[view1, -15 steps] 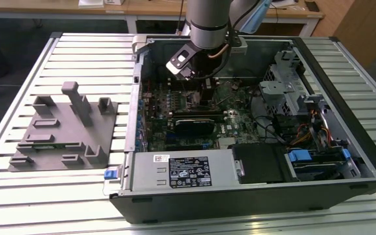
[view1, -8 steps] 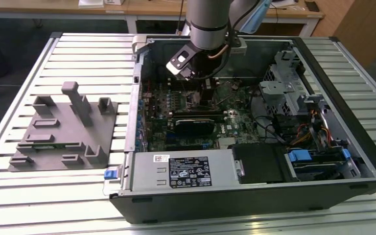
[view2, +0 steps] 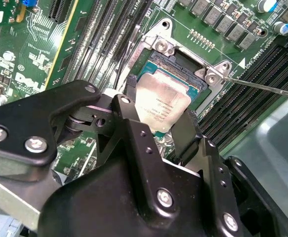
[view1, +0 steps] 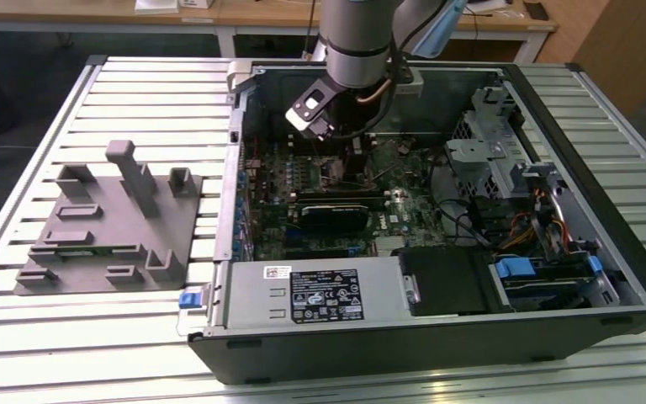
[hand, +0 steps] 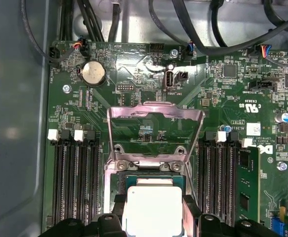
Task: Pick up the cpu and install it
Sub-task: 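Place the cpu into insertion slot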
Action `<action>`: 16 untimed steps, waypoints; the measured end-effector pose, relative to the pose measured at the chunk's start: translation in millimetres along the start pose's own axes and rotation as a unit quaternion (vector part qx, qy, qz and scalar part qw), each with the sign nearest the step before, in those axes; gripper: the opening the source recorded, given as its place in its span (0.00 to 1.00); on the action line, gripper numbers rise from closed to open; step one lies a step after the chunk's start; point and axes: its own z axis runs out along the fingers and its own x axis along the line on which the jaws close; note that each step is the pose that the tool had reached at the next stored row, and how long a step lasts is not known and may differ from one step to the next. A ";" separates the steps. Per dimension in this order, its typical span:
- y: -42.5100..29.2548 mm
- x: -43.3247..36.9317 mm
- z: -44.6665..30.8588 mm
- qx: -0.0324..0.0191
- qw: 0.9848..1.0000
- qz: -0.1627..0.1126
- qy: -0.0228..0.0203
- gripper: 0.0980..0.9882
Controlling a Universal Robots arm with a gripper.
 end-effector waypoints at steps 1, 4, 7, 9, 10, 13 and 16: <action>0.0 0.0 0.8 0.000 1.000 0.000 0.000 0.49; -0.3 0.3 2.3 0.000 1.000 0.000 0.000 0.49; -0.9 0.5 2.7 0.000 1.000 0.000 0.000 0.49; -1.4 0.8 3.1 0.000 1.000 0.000 0.000 0.49; -1.4 1.0 3.4 0.000 1.000 0.000 0.000 0.49; -1.5 1.3 4.3 0.000 1.000 0.000 0.000 0.49; -1.6 1.5 5.5 0.000 1.000 0.000 0.000 0.49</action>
